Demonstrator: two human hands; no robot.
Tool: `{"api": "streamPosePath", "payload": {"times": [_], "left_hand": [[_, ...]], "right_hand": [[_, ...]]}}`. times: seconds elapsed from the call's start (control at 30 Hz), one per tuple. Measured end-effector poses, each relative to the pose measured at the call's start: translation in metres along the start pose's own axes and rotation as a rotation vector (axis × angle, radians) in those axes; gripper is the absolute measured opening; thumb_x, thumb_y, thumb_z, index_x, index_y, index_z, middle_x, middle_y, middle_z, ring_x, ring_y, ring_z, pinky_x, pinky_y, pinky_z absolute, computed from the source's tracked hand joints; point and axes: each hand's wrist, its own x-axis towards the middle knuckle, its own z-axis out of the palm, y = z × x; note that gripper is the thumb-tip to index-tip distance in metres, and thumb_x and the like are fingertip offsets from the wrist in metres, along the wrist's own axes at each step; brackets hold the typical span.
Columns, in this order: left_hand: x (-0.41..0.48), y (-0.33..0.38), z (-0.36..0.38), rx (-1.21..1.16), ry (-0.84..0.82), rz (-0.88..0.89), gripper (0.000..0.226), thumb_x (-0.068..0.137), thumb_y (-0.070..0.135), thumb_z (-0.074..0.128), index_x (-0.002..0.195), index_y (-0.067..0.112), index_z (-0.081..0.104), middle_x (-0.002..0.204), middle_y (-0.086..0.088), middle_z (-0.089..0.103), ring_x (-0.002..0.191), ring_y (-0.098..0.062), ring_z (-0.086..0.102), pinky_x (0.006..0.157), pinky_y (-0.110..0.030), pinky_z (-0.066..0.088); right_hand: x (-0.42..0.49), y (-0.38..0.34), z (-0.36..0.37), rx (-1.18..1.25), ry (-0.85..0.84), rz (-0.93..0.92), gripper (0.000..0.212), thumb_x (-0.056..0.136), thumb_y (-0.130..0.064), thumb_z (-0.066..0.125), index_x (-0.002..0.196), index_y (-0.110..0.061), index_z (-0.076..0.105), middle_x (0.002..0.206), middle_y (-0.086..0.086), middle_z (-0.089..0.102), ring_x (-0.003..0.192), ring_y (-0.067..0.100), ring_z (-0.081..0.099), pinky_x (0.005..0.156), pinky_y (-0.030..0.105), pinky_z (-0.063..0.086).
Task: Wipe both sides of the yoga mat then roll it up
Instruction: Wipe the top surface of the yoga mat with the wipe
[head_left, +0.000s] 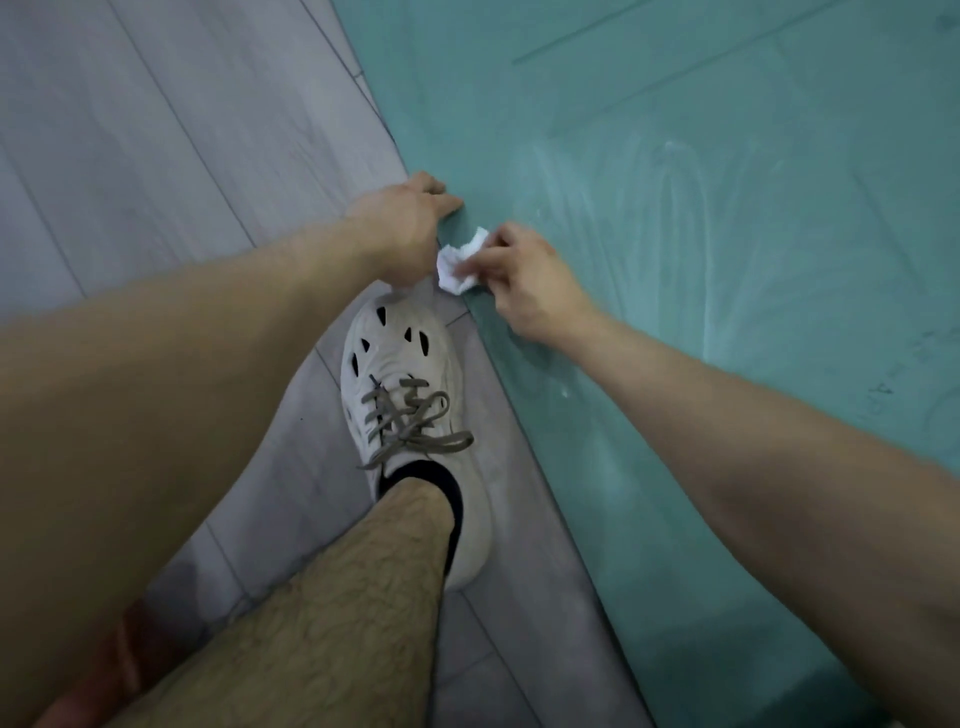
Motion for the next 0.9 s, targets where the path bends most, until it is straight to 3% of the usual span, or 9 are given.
{"api": "streamPosePath", "payload": {"times": [0.07,0.27,0.33,0.43,0.53,0.63,0.77,0.9], "left_hand": [[-0.001,-0.002,0.003,-0.003,0.023,-0.013,0.075,0.095,0.019,0.060,0.164,0.028,0.033,0.169,0.000,0.026,0.148,-0.030,0.042,0.119,-0.045,0.040],[0.000,-0.001,0.003,-0.005,0.034,0.002,0.086,0.090,0.056,0.073,0.163,0.028,0.037,0.168,-0.003,0.030,0.148,-0.031,0.041,0.119,-0.050,0.040],[-0.002,0.002,0.002,0.002,0.045,-0.010,0.088,0.088,0.058,0.075,0.162,0.027,0.039,0.166,-0.004,0.032,0.146,-0.032,0.043,0.117,-0.051,0.041],[-0.003,0.007,-0.002,0.018,0.041,-0.014,0.087,0.087,0.059,0.077,0.160,0.026,0.042,0.163,-0.007,0.036,0.143,-0.035,0.046,0.116,-0.051,0.042],[-0.004,0.011,-0.004,0.033,0.055,-0.013,0.084,0.088,0.058,0.077,0.158,0.025,0.045,0.160,-0.010,0.040,0.140,-0.036,0.049,0.115,-0.049,0.044],[-0.004,0.010,-0.002,0.053,0.055,-0.011,0.079,0.093,0.054,0.073,0.160,0.025,0.043,0.163,-0.010,0.037,0.142,-0.036,0.047,0.117,-0.046,0.042],[-0.004,0.010,0.000,0.052,0.052,-0.025,0.077,0.094,0.053,0.071,0.160,0.025,0.042,0.164,-0.010,0.035,0.143,-0.038,0.045,0.117,-0.048,0.041],[-0.005,0.013,0.001,0.087,0.058,-0.011,0.082,0.091,0.063,0.069,0.158,0.024,0.043,0.162,-0.011,0.038,0.143,-0.039,0.045,0.116,-0.052,0.043]], "right_hand": [[-0.050,0.008,-0.006,-0.003,-0.045,-0.022,0.036,0.093,-0.003,0.057,0.111,-0.021,0.083,0.101,0.004,0.057,0.096,0.023,0.058,0.084,0.023,0.039],[-0.179,0.037,-0.017,-0.026,-0.210,-0.052,0.056,0.084,0.012,0.062,0.117,-0.028,0.081,0.102,-0.003,0.056,0.095,0.016,0.058,0.085,0.026,0.047],[-0.171,0.034,-0.016,0.001,-0.203,-0.036,0.055,0.082,0.012,0.062,0.113,-0.029,0.083,0.100,-0.002,0.056,0.092,0.014,0.056,0.084,0.020,0.044],[-0.106,0.020,-0.006,0.029,-0.094,0.037,0.038,0.090,-0.004,0.060,0.109,-0.025,0.084,0.098,0.004,0.059,0.091,0.017,0.056,0.081,0.017,0.035],[-0.023,0.009,0.001,0.062,-0.007,0.165,0.030,0.093,-0.011,0.060,0.107,-0.023,0.084,0.091,-0.008,0.053,0.091,0.016,0.058,0.078,0.023,0.040],[0.002,0.005,-0.004,0.045,-0.058,0.175,0.028,0.090,-0.025,0.060,0.105,-0.020,0.083,0.089,-0.014,0.055,0.093,0.017,0.063,0.078,0.024,0.045],[-0.073,0.012,-0.009,-0.010,-0.092,0.084,0.043,0.085,-0.019,0.050,0.109,-0.025,0.084,0.100,0.006,0.060,0.093,0.019,0.057,0.081,0.021,0.038],[-0.193,0.033,-0.018,0.001,-0.135,0.070,0.049,0.080,0.002,0.056,0.104,-0.028,0.085,0.098,-0.001,0.060,0.093,0.019,0.061,0.085,0.025,0.047]]}}
